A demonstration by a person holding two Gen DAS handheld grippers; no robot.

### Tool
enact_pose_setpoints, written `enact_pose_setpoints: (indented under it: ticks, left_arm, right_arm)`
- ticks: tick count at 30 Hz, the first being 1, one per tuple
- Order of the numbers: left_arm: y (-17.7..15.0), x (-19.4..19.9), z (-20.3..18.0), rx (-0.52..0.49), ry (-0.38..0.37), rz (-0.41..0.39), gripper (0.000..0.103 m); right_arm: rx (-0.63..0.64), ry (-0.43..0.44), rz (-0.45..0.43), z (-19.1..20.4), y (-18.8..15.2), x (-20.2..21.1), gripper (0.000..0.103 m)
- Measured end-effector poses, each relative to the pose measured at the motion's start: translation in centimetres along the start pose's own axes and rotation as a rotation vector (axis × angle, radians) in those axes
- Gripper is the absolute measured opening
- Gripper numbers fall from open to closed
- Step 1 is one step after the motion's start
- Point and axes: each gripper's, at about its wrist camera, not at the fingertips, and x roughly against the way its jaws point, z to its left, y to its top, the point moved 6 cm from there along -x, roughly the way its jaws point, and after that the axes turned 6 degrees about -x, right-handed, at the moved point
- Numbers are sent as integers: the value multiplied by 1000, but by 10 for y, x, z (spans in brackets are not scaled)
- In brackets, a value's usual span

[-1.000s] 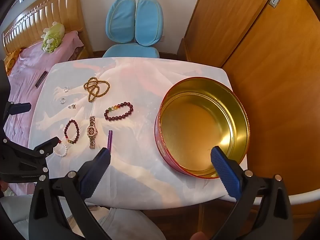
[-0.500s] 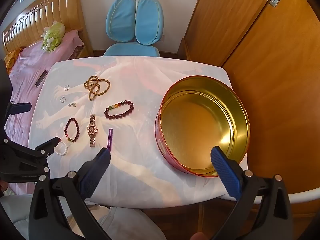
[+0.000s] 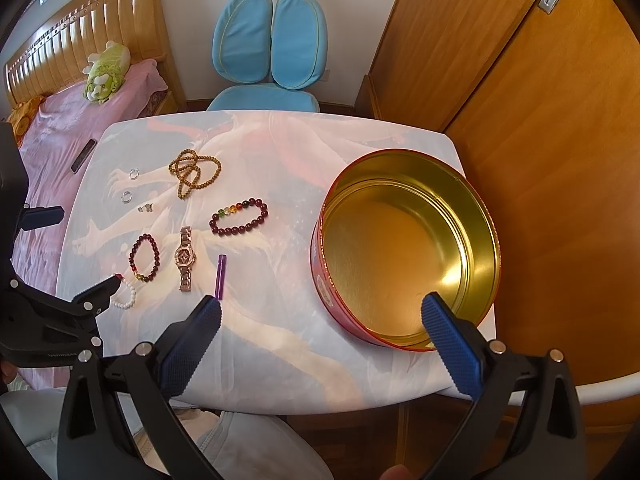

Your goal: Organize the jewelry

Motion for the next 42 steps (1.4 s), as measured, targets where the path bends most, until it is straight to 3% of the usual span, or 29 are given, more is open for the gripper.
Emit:
enact_pose_setpoints:
  ticks: [42]
  left_arm:
    - [-6, 2, -10, -30, 18, 17, 98]
  right_arm:
    - [5, -15, 13, -5, -18, 5, 101]
